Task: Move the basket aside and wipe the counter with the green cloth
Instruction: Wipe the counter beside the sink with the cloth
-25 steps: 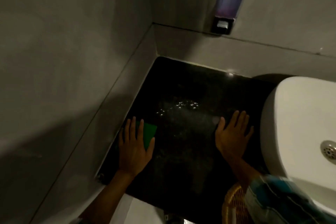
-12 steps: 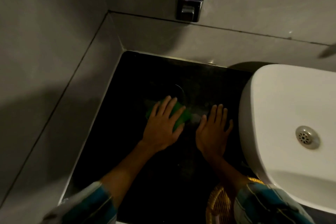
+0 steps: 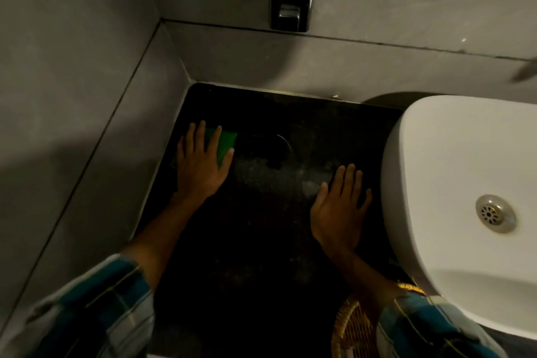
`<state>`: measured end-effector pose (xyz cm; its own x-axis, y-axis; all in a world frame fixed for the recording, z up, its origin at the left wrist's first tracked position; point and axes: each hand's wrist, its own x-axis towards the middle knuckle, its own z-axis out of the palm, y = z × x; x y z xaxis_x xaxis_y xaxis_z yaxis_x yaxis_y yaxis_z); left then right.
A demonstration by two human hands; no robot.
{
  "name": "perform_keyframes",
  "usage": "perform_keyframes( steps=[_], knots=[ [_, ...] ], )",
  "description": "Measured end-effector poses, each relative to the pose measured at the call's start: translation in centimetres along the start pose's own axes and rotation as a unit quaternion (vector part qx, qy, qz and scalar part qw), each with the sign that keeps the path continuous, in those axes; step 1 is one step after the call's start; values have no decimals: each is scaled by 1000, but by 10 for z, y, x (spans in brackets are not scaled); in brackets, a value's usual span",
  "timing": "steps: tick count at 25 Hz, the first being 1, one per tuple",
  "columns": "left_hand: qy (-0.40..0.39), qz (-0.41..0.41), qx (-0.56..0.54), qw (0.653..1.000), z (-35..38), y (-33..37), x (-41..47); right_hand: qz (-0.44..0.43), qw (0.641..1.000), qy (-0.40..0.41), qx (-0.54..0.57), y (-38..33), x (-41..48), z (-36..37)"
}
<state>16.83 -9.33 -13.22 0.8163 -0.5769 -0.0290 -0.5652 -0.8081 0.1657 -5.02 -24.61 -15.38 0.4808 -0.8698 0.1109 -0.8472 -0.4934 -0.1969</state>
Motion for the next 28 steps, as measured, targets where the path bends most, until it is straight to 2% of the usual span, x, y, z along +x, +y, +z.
perform_keyframes(
  steps=[2,4,8,10,12,14,18,22,28],
  knots=[
    [-13,7,-8,1000,4,30,36,2,1000,-5,-3,0,0,0],
    [-17,49,3,999,9,67,46,-4,1000,-4,-4,0,-1,0],
    [-10,192,16,981,20,99,-26,-8,1000,-7,8,0,-1,-2],
    [-11,217,13,976,25,89,-71,-8,1000,-14,12,1,0,-3],
    [-19,191,28,981,28,74,-98,-2,1000,-18,14,1,0,-5],
    [-3,127,41,991,26,59,-92,-1,1000,-16,12,1,-1,-6],
    [14,18,2,1000,16,68,-3,7,1000,-17,12,1,2,-4],
    [-19,-7,-21,1000,21,115,48,4,1000,-28,4,0,1,-3],
    [10,-35,-10,999,19,127,-7,-1,999,-29,40,-1,-2,-5]
  ],
)
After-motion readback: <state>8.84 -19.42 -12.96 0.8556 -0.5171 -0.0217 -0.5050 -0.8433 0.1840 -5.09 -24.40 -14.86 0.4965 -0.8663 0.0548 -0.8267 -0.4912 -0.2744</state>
